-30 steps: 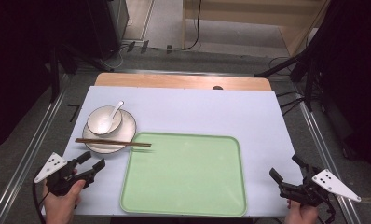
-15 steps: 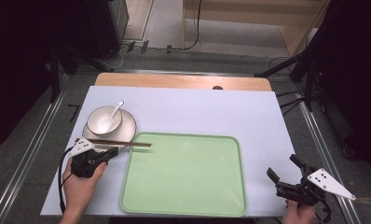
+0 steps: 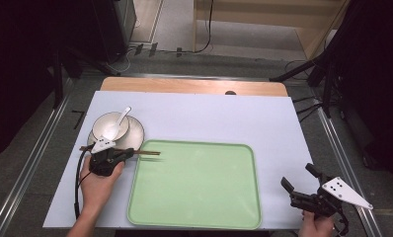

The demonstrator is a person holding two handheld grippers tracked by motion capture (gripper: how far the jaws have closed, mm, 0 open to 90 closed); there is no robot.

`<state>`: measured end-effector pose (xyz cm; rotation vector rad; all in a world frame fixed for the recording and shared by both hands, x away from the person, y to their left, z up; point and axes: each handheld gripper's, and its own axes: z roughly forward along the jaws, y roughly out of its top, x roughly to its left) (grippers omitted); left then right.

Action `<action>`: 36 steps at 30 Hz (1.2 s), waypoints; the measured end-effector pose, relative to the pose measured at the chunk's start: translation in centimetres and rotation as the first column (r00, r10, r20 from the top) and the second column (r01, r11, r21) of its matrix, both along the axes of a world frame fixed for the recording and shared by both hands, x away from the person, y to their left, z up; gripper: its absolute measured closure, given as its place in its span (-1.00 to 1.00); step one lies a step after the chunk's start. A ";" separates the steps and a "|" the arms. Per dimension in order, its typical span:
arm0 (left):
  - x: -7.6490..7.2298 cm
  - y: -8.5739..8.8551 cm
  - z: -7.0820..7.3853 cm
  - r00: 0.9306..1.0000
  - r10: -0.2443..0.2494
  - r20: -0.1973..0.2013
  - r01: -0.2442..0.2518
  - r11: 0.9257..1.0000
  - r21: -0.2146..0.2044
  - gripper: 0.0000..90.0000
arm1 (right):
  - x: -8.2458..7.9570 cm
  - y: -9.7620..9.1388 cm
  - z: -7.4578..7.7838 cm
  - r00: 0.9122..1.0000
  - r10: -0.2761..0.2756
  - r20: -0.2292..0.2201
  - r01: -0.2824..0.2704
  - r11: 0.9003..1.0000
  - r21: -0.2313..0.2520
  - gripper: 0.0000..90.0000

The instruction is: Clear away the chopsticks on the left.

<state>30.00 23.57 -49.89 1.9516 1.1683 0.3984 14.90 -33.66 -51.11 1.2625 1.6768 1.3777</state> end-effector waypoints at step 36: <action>1.3 -0.2 1.4 1.000 -0.005 0.028 0.005 0.999 0.033 0.75 | 0.2 0.3 -0.1 1.000 0.009 -0.002 -0.009 1.000 -0.022 -0.98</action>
